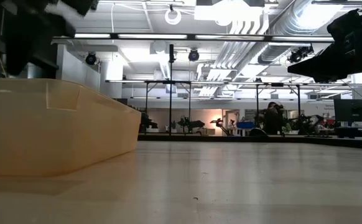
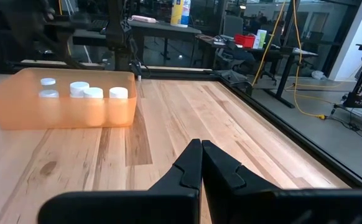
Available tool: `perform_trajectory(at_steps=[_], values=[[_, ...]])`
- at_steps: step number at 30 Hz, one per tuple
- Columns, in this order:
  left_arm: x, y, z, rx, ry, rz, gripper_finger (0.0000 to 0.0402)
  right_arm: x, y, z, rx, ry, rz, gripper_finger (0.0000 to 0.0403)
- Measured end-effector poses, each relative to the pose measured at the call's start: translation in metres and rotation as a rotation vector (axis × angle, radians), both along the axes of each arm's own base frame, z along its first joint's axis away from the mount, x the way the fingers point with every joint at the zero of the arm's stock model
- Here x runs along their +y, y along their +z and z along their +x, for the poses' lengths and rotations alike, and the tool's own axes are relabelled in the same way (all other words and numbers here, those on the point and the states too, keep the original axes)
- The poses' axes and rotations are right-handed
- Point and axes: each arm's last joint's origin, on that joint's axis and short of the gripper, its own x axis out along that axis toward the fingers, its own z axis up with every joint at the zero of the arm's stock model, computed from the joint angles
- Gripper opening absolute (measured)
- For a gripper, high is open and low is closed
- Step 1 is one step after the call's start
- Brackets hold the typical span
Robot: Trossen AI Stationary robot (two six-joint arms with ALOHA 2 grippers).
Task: Pick and place pill bottles into a basket
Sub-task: Put the yellow pill bottle into the orange bin
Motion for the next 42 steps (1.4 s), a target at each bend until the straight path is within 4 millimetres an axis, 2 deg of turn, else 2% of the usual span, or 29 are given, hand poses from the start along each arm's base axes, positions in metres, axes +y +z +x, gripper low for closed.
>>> perform_trajectory(at_steps=[5,9,12,18,24,34,42], values=[[-0.013,0.02,0.02,-0.228,0.008,-0.079,0.0273,0.0,0.0,0.0,0.0,0.0,0.0,0.0],[-0.032,0.026,0.035,-0.44,-0.086,-0.192,0.0261,0.0,0.0,0.0,0.0,0.0,0.0,0.0],[-0.048,0.026,0.037,-0.515,-0.143,-0.236,0.0252,0.0,0.0,0.0,0.0,0.0,0.0,0.0],[-0.074,0.015,0.026,-0.522,-0.213,-0.195,0.0238,0.0,-0.001,0.0,0.006,0.0,0.0,0.0],[-0.097,0.0,0.029,-0.571,-0.269,-0.209,0.0232,0.0,-0.002,0.001,0.018,0.0,-0.002,0.0],[-0.104,-0.029,0.037,-0.503,-0.261,-0.18,0.0232,0.0,-0.002,0.001,0.017,-0.001,0.005,0.0],[-0.107,-0.035,0.04,-0.504,-0.236,-0.213,0.0232,0.0,-0.002,0.001,0.017,-0.001,0.005,0.0]])
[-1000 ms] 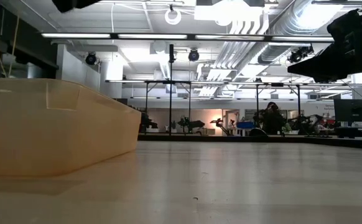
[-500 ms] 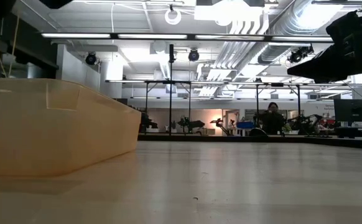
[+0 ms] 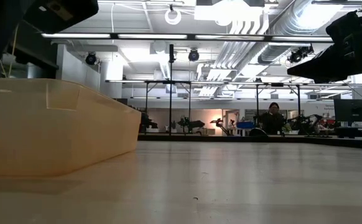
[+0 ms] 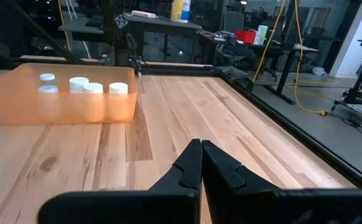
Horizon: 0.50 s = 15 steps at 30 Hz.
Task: Pick and place pill bottles into a basket
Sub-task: Put the yellow pill bottle into the orange bin
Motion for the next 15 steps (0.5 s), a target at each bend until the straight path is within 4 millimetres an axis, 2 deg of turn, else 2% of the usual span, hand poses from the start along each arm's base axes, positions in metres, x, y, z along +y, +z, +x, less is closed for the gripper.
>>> perform_trajectory(at_steps=[9,15], values=[[-0.0014,-0.0004,0.0,0.008,0.002,-0.02,0.0232,0.0,0.0001,0.0,0.0,0.0,0.0,0.0],[-0.0046,-0.0099,0.0046,0.012,0.009,-0.03,0.0232,0.0,0.0001,0.0,0.0,0.0,0.0,0.0]])
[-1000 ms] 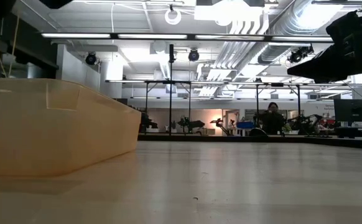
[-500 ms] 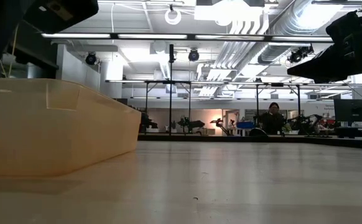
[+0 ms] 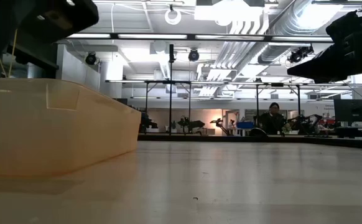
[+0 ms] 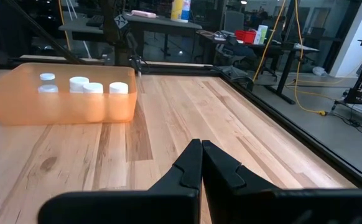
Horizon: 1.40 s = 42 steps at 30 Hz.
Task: Pick and place pill bottles into a basket
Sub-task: Put the yellow pill bottle into the orange bin
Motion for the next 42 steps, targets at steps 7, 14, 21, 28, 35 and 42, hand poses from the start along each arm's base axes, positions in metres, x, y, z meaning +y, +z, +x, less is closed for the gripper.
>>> perform_trajectory(at_steps=[7,14,21,28,35,42], values=[[0.0004,-0.0024,-0.0002,0.009,0.016,0.013,0.0232,0.0001,-0.0011,0.0006,0.011,0.0,-0.002,0.0],[0.0,-0.0071,0.0003,0.019,0.016,0.022,0.0232,0.0001,-0.0013,0.0007,0.013,-0.001,0.0,0.0],[-0.0011,-0.0099,0.0007,0.032,0.01,0.013,0.0232,0.0002,-0.0016,0.001,0.017,0.0,0.0,0.0],[-0.0008,-0.0101,0.0004,0.036,0.013,0.015,0.0232,0.0001,-0.0016,0.001,0.017,0.0,0.0,0.0],[-0.0003,-0.0101,0.0007,0.028,0.018,0.025,0.0232,0.0001,-0.0016,0.001,0.017,0.0,0.0,0.0],[-0.0002,-0.0101,0.0007,0.026,0.019,0.029,0.0232,0.0001,-0.0016,0.001,0.017,0.0,0.0,0.0]])
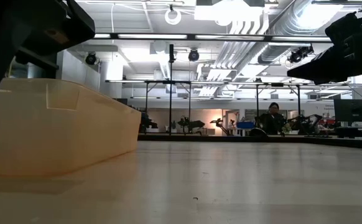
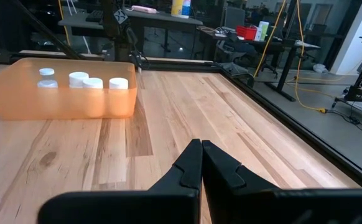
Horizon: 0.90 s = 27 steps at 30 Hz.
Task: Pick and place pill bottles into a basket
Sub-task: Put the yellow pill bottle into the orange bin
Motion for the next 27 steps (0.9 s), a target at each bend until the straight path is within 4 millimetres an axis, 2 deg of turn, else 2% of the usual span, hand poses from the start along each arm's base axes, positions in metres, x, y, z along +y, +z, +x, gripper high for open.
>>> perform_trajectory(at_steps=[14,23,27], values=[[0.0001,0.0001,-0.0001,0.0,-0.003,0.0,0.023,0.0,0.0,0.0,0.0,0.0,0.0,0.0],[-0.0001,0.0001,-0.0002,0.003,-0.005,-0.004,0.0157,0.0,0.0,0.0,0.0,0.0,0.0,0.0],[-0.0006,0.0001,-0.0006,0.015,-0.012,-0.017,0.0149,0.0,0.0,0.0,0.0,0.0,0.0,0.0]])
